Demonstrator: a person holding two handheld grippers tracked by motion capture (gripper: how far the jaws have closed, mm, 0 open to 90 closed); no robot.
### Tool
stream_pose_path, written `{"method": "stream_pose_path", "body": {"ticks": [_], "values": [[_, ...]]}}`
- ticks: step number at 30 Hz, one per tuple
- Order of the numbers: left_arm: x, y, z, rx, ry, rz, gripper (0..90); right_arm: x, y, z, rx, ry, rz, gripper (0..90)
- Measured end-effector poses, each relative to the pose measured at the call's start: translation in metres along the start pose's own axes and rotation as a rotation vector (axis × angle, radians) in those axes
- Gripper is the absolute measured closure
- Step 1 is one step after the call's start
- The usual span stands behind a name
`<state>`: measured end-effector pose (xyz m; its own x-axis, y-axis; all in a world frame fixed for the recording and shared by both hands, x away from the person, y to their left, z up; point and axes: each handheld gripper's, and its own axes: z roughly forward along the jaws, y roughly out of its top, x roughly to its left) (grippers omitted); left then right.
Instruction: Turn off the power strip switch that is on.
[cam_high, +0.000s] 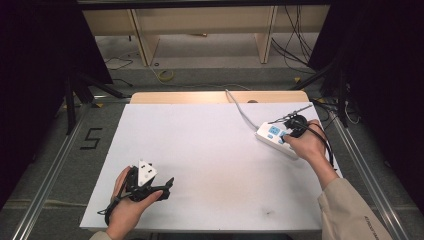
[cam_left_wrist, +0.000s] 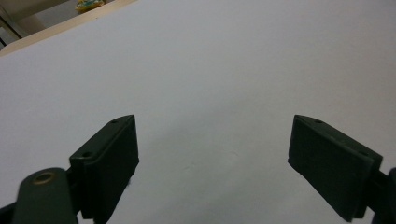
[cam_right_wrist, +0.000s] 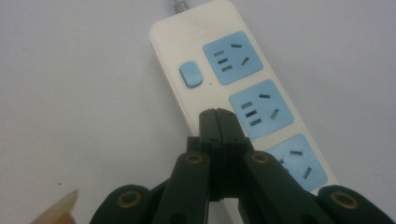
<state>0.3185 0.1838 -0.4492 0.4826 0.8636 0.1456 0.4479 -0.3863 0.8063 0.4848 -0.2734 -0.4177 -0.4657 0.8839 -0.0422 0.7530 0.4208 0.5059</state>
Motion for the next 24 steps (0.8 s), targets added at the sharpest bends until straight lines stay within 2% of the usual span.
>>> {"method": "stream_pose_path", "body": {"ticks": [11,24], "values": [[0.0,0.0,0.0,0.001,0.001,0.001,15.7,0.001,-0.004,-0.013,-0.038,0.022,-0.003,90.0],[0.0,0.0,0.0,0.004,0.002,0.003,15.7,0.013,-0.01,-0.021,-0.078,0.051,-0.033,90.0]]}}
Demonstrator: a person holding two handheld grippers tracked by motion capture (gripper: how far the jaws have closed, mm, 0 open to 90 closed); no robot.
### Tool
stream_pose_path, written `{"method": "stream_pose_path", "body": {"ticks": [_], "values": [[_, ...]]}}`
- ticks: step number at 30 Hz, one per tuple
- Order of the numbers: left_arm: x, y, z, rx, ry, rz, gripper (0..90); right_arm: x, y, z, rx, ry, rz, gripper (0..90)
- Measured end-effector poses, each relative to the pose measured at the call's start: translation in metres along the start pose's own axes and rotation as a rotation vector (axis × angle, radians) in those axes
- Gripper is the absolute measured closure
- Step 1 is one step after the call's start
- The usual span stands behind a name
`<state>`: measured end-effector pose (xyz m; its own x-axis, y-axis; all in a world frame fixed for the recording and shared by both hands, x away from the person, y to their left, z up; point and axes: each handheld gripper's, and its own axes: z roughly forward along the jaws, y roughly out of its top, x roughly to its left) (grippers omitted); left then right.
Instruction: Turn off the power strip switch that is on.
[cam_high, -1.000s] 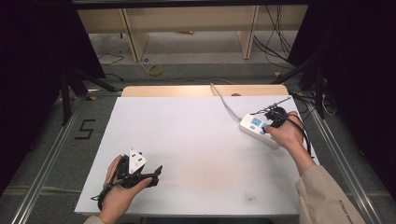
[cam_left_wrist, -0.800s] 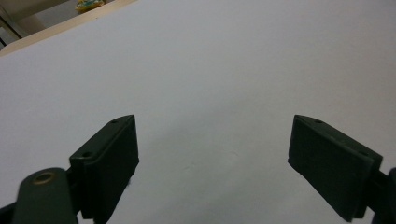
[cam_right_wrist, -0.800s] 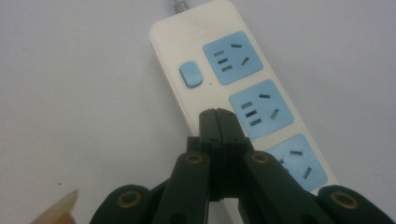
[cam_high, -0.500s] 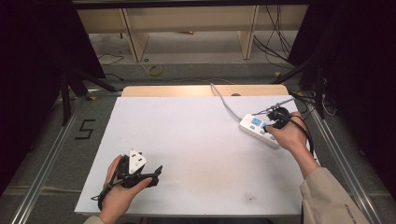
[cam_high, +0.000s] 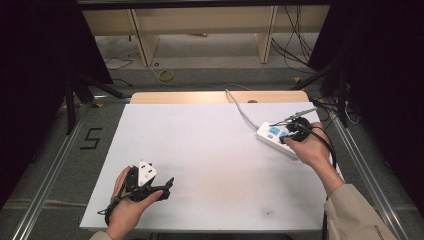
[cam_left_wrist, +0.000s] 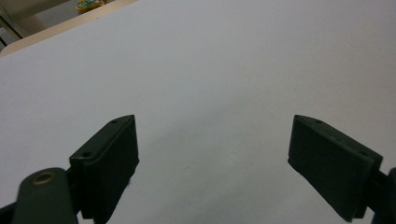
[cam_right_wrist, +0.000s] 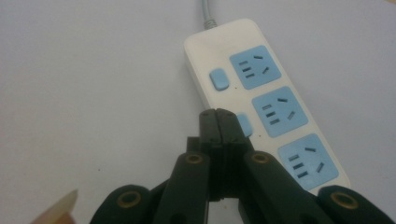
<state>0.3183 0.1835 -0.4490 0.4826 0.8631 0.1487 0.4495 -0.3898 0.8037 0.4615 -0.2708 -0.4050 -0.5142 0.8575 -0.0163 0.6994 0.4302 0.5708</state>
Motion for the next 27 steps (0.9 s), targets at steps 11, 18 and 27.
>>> {"method": "stream_pose_path", "body": {"ticks": [11,18,27], "values": [[0.0,0.0,0.0,0.0,0.002,0.001,15.7,0.013,-0.006,-0.016,-0.051,0.018,-0.035,90.0],[0.0,0.0,0.0,-0.003,0.006,-0.002,15.7,0.02,-0.017,-0.019,-0.064,0.033,-0.046,90.0],[0.0,0.0,0.0,0.002,0.005,-0.002,15.7,0.026,-0.026,-0.025,-0.091,0.056,-0.054,90.0]]}}
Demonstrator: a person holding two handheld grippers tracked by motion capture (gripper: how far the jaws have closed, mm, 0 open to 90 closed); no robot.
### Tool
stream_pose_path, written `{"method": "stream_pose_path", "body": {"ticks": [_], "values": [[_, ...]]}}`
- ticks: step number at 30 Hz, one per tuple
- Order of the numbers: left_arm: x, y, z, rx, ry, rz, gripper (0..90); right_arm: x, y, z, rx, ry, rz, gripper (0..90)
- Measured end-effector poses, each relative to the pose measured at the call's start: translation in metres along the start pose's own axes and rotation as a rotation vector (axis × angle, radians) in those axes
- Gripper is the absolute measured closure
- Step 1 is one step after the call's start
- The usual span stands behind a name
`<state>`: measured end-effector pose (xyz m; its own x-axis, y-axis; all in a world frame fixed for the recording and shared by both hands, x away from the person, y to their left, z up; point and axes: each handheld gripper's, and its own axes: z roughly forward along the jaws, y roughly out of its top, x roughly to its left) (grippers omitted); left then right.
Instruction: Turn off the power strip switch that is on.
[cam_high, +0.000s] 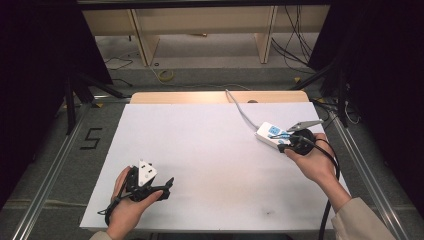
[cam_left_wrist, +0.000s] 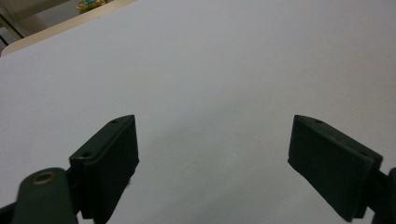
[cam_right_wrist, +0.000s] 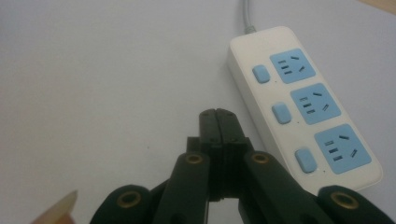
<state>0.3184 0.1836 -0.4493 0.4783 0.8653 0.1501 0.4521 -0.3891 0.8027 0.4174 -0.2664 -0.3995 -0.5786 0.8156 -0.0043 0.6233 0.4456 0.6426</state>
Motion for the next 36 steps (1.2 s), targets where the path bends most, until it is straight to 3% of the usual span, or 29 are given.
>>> {"method": "stream_pose_path", "body": {"ticks": [19,36], "values": [[0.0,-0.001,0.0,0.002,-0.002,0.005,15.7,0.019,-0.026,-0.015,-0.067,0.043,-0.024,90.0],[-0.001,-0.002,0.0,0.004,-0.013,0.007,15.7,0.024,-0.066,-0.032,-0.141,0.094,-0.015,90.0]]}}
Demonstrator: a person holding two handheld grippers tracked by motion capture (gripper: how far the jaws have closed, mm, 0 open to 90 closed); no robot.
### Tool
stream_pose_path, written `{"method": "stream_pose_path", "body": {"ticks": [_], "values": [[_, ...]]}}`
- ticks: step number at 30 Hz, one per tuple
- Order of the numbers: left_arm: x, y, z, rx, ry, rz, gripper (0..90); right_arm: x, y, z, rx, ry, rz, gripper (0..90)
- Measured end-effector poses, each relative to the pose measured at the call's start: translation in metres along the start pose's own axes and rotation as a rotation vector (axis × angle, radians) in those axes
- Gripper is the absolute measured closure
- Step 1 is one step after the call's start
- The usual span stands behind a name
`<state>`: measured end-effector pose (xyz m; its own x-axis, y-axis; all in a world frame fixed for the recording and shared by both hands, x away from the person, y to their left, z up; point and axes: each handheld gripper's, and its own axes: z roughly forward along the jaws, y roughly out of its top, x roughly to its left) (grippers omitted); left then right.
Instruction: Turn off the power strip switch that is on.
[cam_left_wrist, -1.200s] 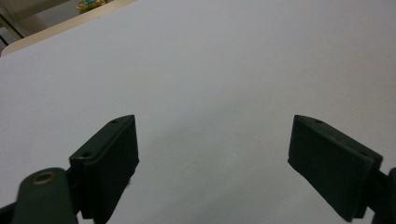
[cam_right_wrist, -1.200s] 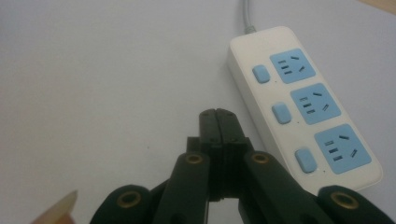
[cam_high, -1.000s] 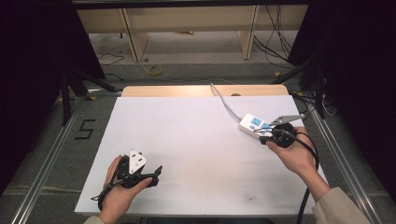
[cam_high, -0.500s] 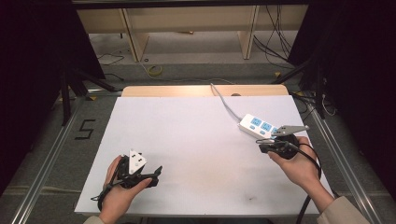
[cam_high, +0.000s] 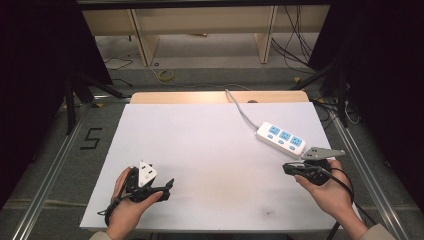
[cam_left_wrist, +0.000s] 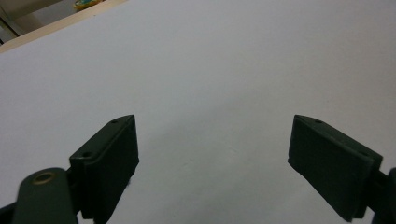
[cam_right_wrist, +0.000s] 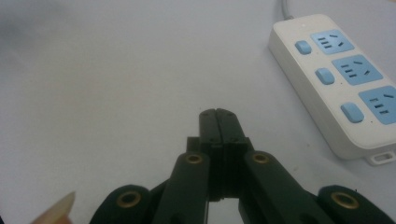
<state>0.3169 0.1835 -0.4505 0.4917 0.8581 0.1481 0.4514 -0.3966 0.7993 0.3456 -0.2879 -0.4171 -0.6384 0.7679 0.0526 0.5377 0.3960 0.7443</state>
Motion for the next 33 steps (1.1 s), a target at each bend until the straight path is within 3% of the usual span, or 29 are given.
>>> {"method": "stream_pose_path", "body": {"ticks": [23,33], "values": [[-0.002,-0.001,-0.001,0.004,-0.022,0.003,15.7,0.009,-0.025,-0.013,-0.084,0.004,-0.003,86.2],[-0.002,0.0,-0.001,0.004,-0.021,0.005,15.7,0.01,-0.027,-0.016,-0.148,-0.01,-0.018,71.2]]}}
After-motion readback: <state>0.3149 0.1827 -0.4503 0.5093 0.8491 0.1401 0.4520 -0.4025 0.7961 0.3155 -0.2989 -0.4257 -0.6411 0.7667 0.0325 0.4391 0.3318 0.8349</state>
